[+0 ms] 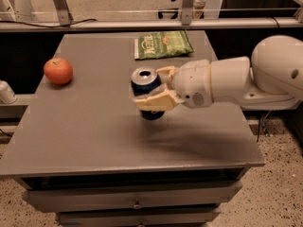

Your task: Knock pepsi can over

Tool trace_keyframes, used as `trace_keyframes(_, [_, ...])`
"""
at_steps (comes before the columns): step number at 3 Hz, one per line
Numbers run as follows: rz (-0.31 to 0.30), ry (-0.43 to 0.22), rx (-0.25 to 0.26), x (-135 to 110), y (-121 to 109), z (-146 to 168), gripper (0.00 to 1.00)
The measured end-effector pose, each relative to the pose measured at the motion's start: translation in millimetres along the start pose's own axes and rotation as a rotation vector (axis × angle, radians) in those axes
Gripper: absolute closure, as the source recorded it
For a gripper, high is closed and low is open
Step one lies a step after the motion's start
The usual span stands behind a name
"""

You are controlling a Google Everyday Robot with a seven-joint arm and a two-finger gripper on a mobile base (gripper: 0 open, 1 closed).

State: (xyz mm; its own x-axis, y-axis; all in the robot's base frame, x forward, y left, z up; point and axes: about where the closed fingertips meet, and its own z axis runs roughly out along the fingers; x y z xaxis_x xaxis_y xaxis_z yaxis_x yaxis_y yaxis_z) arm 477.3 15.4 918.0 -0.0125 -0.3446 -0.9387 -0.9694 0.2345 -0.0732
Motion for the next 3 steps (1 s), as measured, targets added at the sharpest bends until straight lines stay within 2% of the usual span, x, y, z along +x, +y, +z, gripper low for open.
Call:
trace_keyframes(1, [-0.089,0.11,0.03,-17.3,-35.8,-31.2,1.0])
trace_keyframes(2, [-0.167,0.284,-0.001,-24.5,-50.6,-51.1,1.0])
trace_keyframes(3, [-0.254,0.515,-0.117,-5.0,-31.8,-50.1,1.0])
